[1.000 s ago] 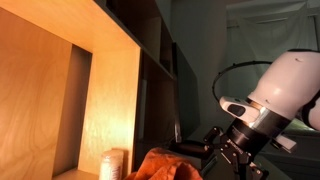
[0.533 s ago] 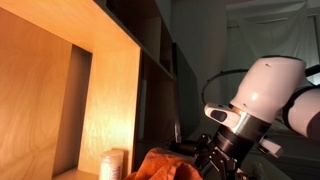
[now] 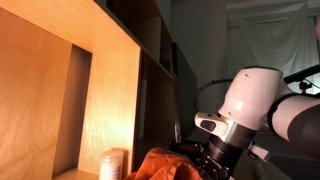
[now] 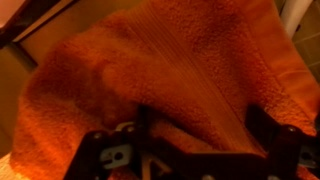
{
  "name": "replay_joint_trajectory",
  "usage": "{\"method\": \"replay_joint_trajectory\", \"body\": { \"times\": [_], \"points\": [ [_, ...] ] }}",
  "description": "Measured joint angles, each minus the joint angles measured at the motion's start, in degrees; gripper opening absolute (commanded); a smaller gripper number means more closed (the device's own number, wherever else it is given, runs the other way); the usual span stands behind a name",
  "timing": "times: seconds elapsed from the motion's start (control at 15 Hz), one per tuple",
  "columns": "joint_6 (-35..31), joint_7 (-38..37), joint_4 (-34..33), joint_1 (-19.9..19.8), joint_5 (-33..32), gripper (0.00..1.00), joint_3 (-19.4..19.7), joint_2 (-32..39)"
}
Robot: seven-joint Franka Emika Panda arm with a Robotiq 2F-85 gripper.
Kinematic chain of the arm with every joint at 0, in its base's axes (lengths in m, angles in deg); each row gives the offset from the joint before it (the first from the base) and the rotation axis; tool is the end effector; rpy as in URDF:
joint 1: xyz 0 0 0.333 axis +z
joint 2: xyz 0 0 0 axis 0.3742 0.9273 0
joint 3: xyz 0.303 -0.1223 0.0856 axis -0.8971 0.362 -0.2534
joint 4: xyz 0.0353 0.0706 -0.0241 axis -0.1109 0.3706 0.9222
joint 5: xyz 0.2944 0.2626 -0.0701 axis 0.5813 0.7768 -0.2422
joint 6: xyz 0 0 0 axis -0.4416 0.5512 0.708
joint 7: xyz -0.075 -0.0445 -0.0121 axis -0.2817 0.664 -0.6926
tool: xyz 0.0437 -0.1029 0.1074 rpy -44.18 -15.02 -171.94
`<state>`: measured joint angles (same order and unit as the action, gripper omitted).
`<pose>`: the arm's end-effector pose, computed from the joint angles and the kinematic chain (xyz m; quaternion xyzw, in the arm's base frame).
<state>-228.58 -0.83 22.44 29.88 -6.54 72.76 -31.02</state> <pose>0.7052 0.1254 0.1238 0.8040 0.5522 0.1699 0.1408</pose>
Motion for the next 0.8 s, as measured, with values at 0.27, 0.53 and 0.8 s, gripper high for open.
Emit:
{"method": "replay_joint_trajectory", "body": {
  "times": [0.27,0.53,0.8],
  "points": [
    [1.61,0.01,-1.82,0.10,0.00,0.43,0.04,0.81],
    [1.65,0.00,-2.42,0.19,-0.03,0.12,0.30,0.99],
    [1.52,-1.19,-2.71,2.06,-1.81,0.03,2.30,0.94]
  ]
}}
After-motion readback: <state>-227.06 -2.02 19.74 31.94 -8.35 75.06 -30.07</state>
